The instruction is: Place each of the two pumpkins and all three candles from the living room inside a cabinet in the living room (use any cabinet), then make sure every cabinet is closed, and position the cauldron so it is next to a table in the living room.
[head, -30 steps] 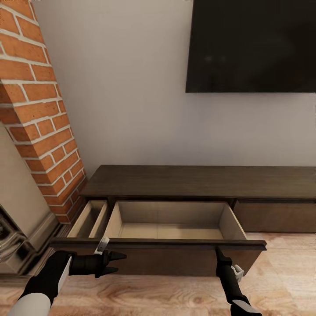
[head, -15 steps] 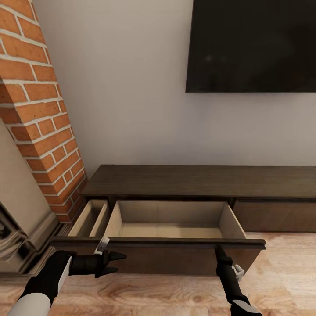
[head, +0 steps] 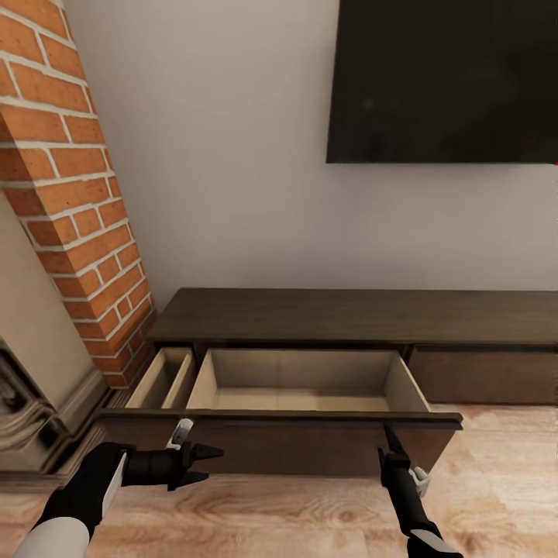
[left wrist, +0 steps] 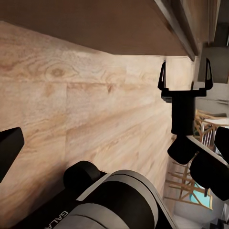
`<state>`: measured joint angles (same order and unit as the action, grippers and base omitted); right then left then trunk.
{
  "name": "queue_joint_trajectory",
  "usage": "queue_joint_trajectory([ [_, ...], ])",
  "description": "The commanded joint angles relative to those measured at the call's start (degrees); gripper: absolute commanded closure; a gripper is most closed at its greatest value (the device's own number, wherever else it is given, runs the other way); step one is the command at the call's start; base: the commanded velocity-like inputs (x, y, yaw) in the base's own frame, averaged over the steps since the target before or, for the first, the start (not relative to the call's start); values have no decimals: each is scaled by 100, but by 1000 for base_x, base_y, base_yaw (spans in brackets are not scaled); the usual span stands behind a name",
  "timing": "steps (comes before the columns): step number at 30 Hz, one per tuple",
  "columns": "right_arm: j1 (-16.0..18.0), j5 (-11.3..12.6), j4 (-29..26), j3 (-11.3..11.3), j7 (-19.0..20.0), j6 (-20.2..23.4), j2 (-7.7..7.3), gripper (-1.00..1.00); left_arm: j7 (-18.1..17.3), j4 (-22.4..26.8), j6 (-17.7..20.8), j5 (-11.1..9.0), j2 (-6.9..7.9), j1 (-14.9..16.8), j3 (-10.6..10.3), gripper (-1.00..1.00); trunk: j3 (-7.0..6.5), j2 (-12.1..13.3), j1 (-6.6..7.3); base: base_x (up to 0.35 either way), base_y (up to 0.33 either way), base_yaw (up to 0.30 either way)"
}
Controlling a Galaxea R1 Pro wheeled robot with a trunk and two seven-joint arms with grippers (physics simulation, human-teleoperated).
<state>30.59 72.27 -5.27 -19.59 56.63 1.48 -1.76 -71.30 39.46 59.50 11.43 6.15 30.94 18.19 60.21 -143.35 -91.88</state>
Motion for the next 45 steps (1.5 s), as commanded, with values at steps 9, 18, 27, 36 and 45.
queue_joint_trajectory([
  [9,-3,-82,-8,60,-52,483,-43,-100,-3,0,0,6,0,0,4,-100,0,0,0,-160,0,0],
  [18,59,-247,-20,115,-1461,2206,-35,-100,-17,0,25,-3,-3,0,38,-100,-66,4,8,-6,0,0],
  [27,71,-383,-70,156,-2830,3027,-24,-100,-19,-20,34,5,-49,0,-243,-100,-249,167,106,0,0,0],
  [36,12,-410,-104,155,-2388,3787,-61,-100,-8,-66,43,7,-66,0,-854,-100,-411,528,304,0,0,0],
  [45,10,-422,-105,161,-2307,3832,-253,-100,-7,-64,44,9,-60,0,-914,-100,-573,888,502,-83,0,0],
])
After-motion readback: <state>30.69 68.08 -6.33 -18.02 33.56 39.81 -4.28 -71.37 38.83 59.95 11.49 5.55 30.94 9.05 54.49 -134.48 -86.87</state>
